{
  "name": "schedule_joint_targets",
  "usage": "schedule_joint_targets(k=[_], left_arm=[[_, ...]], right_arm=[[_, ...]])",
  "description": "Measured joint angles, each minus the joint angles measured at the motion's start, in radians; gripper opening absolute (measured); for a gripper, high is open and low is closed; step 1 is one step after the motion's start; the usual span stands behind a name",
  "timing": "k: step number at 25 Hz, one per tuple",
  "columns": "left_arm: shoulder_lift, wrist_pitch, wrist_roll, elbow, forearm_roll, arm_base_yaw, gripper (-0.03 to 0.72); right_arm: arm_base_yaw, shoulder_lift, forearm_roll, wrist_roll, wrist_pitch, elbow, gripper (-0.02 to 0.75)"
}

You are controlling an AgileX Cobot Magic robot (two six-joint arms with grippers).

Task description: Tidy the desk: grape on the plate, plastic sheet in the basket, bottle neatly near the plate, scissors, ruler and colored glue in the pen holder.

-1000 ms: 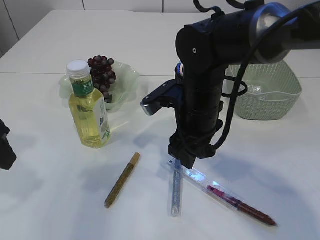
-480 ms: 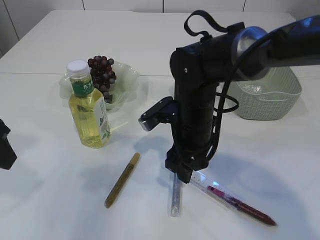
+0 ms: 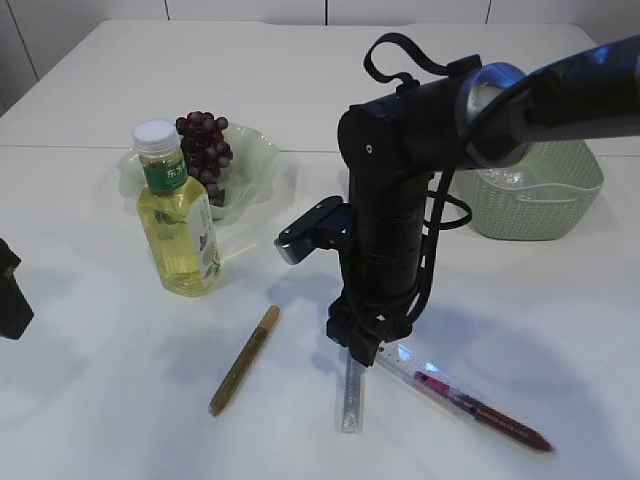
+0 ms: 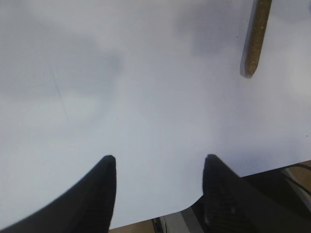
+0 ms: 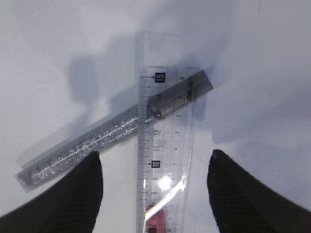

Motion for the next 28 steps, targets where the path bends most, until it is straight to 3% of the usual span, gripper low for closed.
schedule_joint_targets(k=[28], left_arm=[[0.0,0.0,0.0,0.0,0.0,0.0,0.415]], right_arm=[[0.0,0.007,-0.017,0.024,0.019,0.0,0.53]])
